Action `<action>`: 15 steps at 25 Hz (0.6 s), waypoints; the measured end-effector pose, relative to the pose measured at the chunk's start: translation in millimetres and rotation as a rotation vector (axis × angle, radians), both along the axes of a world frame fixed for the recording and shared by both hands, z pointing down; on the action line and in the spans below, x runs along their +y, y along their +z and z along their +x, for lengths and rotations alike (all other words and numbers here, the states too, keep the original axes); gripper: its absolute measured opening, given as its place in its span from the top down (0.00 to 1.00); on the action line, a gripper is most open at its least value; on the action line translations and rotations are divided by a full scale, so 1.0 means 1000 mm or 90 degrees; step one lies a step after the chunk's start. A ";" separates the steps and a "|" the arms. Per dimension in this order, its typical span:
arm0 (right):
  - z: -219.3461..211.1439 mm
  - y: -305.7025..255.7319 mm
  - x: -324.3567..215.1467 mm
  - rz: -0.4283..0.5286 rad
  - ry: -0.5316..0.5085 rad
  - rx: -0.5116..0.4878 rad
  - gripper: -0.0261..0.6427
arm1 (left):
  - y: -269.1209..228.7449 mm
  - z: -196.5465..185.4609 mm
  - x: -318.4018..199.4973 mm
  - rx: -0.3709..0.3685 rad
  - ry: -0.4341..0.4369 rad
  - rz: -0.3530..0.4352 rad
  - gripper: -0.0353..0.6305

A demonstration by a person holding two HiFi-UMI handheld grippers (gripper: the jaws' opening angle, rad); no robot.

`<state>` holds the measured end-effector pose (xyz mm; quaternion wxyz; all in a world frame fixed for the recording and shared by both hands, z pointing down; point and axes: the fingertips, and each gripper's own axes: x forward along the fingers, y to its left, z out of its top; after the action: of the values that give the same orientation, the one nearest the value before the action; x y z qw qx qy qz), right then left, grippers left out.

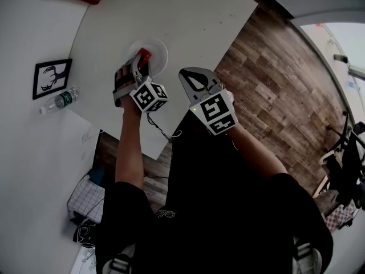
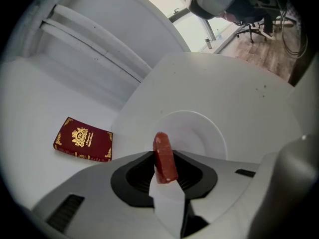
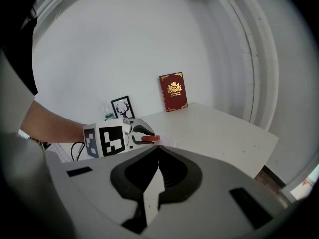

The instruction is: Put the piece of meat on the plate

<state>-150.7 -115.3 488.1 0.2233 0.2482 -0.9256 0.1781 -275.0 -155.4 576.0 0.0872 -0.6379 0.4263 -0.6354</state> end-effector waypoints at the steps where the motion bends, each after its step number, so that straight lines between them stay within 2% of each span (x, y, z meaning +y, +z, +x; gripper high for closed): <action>1: 0.001 0.000 0.000 -0.001 0.000 -0.001 0.93 | 0.001 0.000 0.000 0.008 -0.006 -0.008 0.79; 4: 0.006 0.002 0.001 -0.005 0.001 -0.001 0.93 | 0.005 0.003 0.002 0.030 -0.021 -0.029 0.75; 15: 0.018 0.001 -0.005 -0.007 0.016 -0.007 0.93 | 0.012 0.008 0.002 0.065 -0.042 -0.089 0.69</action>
<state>-133.1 -120.2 488.7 0.2170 0.2578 -0.9226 0.1877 -267.1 -153.9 588.2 -0.0001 -0.6594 0.4059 -0.6328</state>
